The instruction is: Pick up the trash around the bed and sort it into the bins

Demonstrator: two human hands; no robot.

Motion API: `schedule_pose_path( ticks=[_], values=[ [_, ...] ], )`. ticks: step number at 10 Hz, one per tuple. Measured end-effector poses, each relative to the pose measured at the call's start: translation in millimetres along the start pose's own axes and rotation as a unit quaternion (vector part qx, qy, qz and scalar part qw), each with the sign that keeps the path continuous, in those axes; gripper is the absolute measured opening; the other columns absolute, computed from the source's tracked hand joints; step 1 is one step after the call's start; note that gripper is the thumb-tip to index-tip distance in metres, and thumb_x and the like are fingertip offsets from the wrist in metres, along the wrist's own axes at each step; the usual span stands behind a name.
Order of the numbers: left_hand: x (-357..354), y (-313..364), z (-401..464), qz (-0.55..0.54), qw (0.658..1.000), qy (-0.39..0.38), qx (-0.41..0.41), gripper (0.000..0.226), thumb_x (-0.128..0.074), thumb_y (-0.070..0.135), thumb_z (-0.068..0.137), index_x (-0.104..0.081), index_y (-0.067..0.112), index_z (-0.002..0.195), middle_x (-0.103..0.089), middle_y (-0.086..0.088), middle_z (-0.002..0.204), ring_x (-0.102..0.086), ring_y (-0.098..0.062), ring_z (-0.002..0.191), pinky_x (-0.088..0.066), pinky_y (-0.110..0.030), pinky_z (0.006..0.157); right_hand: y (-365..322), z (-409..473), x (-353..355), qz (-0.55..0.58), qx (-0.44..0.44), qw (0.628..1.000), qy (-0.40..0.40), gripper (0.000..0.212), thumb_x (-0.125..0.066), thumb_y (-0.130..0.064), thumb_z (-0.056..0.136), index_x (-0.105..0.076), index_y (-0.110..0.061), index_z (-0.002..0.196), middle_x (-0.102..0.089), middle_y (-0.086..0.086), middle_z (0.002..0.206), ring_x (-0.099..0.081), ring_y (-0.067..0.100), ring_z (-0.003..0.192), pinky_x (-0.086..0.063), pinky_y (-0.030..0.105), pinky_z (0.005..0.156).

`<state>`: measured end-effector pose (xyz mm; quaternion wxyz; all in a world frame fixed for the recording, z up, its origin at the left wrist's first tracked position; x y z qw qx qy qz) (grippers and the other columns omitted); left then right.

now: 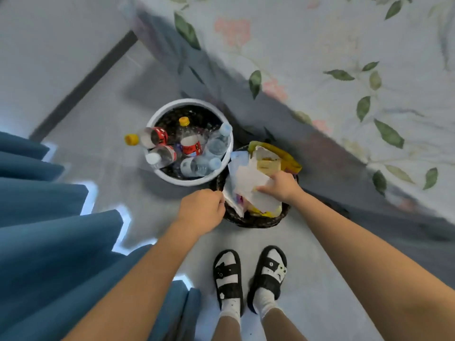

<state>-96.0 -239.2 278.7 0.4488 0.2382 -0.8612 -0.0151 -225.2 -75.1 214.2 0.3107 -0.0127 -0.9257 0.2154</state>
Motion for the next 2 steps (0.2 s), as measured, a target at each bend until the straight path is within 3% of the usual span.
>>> schedule_pose_path(
  ticks=[1,2],
  values=[
    [-19.5,-5.8,8.2,-0.007,1.000,-0.006,0.004,0.029,-0.042,0.031,0.094,-0.063,0.022,0.111,-0.064,-0.002,0.109,-0.061,-0.024,0.102,-0.048,-0.033,0.078,15.9,26.3,-32.2,-0.049,-0.013,0.998,-0.047,0.031,-0.063,-0.050,0.083,-0.058,-0.020,0.092,-0.060,0.006,0.093,-0.057,0.027,0.093,-0.042,0.033,0.071],
    [-29.3,-6.1,22.3,-0.012,1.000,-0.011,0.014,0.030,-0.041,0.031,0.094,-0.063,0.020,0.112,-0.064,-0.005,0.110,-0.061,-0.027,0.101,-0.049,-0.036,0.078,29.9,43.6,-42.0,-0.141,-0.016,0.989,-0.029,0.060,-0.063,-0.056,0.080,-0.053,-0.016,0.124,-0.063,0.009,0.116,-0.058,0.029,0.107,-0.049,0.037,0.081]
  ],
)
Point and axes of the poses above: each hand's wrist, its own z-axis towards the middle knuckle, its own x-axis out of the back of the hand, y = z × x, the point moved 3 cm from there along z, towards the middle knuckle
